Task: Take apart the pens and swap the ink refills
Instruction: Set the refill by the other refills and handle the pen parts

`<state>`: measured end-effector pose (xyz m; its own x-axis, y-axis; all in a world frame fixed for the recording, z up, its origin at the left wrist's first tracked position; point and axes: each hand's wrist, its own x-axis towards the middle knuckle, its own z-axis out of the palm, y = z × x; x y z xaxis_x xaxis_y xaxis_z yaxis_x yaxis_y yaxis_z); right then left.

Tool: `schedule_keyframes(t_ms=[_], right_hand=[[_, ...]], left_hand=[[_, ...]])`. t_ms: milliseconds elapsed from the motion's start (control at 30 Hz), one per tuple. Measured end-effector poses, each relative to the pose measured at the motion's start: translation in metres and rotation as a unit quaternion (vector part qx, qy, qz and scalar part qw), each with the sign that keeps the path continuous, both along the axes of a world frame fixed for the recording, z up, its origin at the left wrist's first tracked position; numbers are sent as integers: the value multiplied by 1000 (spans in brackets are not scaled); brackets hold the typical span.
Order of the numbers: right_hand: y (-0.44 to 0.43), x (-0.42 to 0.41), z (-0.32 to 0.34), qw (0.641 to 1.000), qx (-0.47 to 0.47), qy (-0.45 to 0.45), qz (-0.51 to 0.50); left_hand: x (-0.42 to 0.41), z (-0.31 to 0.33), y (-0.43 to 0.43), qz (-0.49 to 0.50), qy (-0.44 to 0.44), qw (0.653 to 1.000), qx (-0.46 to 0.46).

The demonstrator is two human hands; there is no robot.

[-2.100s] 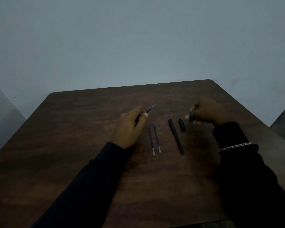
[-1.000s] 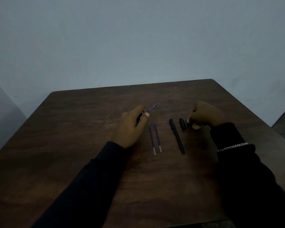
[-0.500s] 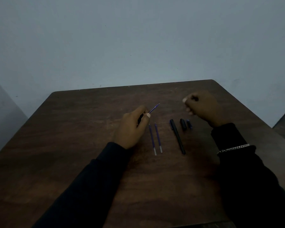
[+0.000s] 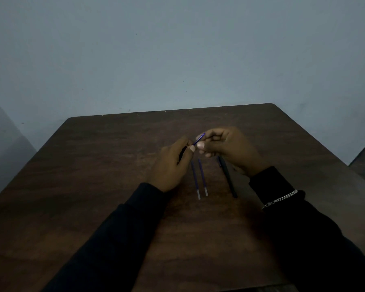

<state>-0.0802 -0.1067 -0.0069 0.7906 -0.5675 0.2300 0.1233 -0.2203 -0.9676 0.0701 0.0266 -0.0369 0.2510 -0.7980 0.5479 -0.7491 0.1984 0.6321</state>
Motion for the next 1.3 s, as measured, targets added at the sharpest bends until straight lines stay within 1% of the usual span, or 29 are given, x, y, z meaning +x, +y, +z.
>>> schedule_keyframes(t_ms=[367, 567, 700, 867, 967, 1100, 1200, 1300], right_hand=[[5, 7, -7, 998, 55, -37, -5], [5, 10, 2, 989, 97, -87, -63], [5, 16, 14, 987, 100, -82, -90], [14, 44, 29, 995, 67, -27, -70], [23, 67, 35, 997, 44, 13, -67], [31, 91, 39, 996, 28, 44, -73], [36, 107, 35, 991, 12, 116, -65], [39, 121, 24, 972, -55, 221, -53]], left_hand=[[0, 5, 3, -16, -10, 1000, 7], [9, 8, 9, 12, -7, 1000, 12], [21, 10, 19, 24, -13, 999, 40], [43, 8, 45, 44, 31, 998, 39], [56, 5, 56, 48, 32, 997, 41], [73, -4, 67, 51, 35, 997, 37], [84, -11, 73, 61, 38, 997, 27], [94, -16, 74, 69, 88, 994, 7]])
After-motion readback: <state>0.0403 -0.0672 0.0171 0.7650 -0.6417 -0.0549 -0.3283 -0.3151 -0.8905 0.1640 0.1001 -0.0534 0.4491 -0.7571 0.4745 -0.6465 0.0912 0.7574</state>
